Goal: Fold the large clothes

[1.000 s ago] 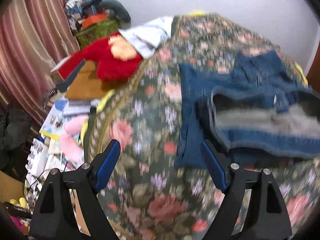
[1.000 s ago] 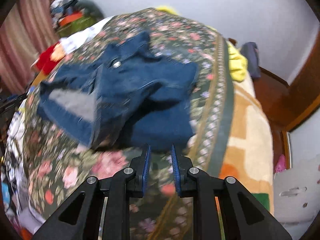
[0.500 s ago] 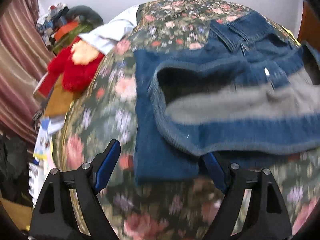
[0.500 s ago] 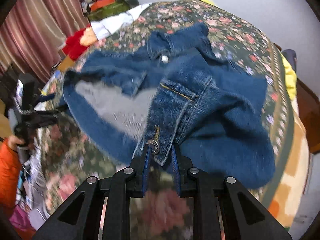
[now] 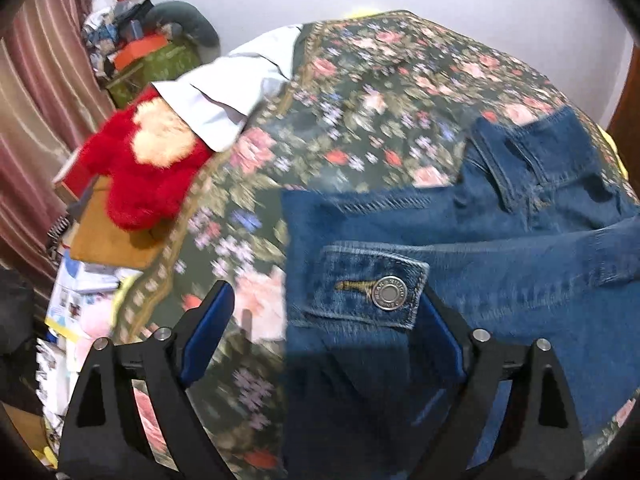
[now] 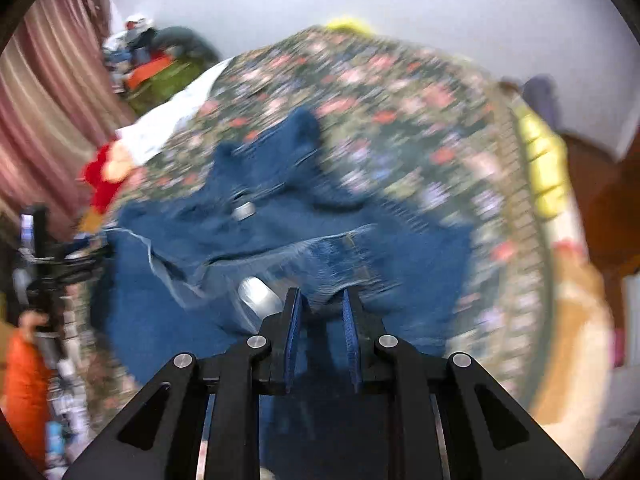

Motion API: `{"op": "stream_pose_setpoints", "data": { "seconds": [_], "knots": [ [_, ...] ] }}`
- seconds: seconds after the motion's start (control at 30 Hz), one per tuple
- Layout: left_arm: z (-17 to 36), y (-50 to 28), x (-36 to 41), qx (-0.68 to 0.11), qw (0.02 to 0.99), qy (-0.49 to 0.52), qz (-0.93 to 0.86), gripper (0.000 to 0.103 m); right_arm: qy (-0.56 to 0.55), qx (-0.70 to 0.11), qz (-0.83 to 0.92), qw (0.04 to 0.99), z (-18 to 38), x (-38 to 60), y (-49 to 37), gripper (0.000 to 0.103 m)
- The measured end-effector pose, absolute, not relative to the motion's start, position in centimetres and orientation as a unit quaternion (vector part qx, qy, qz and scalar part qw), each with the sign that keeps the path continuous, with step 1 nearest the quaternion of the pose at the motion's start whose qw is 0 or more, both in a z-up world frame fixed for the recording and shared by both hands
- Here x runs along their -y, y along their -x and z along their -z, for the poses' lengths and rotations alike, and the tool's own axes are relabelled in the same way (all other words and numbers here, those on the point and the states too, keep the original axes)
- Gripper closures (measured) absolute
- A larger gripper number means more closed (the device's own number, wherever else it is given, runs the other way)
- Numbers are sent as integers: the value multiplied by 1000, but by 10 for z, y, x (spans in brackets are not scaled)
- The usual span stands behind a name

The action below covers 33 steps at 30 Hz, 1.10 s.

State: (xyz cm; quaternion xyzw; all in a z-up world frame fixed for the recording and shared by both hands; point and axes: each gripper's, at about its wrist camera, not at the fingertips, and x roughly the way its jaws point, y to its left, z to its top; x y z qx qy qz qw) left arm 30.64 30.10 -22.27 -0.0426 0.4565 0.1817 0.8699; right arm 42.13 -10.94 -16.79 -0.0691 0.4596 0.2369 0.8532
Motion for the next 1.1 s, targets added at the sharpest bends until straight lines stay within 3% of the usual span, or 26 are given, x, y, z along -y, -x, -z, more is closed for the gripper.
{"op": "stream_pose_setpoints", "data": {
  "seconds": [0.13, 0.4, 0.7, 1.1],
  "knots": [
    [213, -311, -308, -458, 869, 51, -179, 10, 112, -433, -187, 875, 155, 126, -425, 87],
    [173, -288, -300, -416, 892, 17, -173, 10, 113, -435, -247, 858, 148, 130, -416, 87],
    [201, -254, -316, -458, 871, 42, -174, 10, 227, -502, -193, 812, 230, 85, -432, 87],
    [212, -247, -305, -459, 877, 39, -139, 10, 248, -505, -189, 805, 226, 93, -427, 87]
  ]
}}
